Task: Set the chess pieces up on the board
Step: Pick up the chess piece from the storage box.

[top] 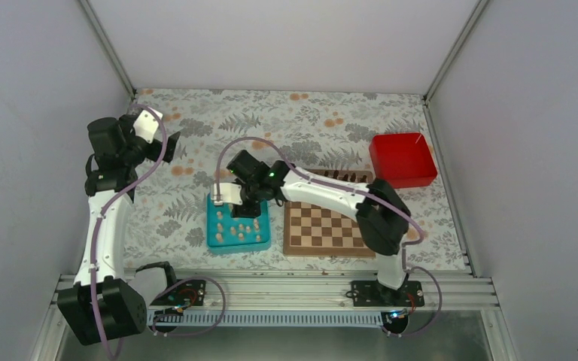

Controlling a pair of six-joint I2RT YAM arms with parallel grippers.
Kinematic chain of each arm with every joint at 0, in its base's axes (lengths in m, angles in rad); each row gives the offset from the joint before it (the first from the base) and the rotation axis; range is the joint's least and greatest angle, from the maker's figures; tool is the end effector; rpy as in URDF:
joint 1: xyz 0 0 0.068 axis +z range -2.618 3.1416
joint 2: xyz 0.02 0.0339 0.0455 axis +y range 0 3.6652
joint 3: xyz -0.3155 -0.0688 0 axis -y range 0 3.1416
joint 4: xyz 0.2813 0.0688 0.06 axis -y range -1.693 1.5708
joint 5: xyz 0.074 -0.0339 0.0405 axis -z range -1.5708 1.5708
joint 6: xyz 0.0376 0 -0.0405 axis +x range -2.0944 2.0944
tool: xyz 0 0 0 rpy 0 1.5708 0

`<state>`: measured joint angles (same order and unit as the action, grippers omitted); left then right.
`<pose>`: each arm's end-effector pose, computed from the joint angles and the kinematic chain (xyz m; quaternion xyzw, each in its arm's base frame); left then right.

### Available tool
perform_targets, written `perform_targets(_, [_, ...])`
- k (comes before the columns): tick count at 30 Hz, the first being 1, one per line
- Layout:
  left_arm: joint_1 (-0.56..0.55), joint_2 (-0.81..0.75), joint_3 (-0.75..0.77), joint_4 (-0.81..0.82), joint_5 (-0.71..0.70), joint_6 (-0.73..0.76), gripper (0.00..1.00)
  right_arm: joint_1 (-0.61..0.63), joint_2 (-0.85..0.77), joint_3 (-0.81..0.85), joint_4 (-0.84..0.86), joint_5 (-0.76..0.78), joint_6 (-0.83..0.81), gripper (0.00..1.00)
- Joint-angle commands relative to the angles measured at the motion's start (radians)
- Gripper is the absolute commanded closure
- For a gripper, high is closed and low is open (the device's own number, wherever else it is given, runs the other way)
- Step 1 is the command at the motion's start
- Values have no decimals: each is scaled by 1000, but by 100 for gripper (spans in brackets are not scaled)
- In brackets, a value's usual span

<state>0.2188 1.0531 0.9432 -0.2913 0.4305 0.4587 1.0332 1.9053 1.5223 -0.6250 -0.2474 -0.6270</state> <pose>0.2471 0.0389 0.3742 0.2145 0.7946 0.0112 0.5678 0.2306 0.4049 0.2686 -0.7267 0.6180 0.1717 0.2460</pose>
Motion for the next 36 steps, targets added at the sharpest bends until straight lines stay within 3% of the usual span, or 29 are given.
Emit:
perform_targets(1, [5, -32, -16, 29, -40, -10, 0, 4, 84, 74, 10, 55, 10, 50])
perform_targets(13, [9, -73, -70, 70, -56, 23, 0, 5, 176, 131, -38, 53, 3, 64])
perform_targets(36, [39, -39, -69, 63, -11, 32, 0, 9, 246, 160, -65, 40, 1, 71])
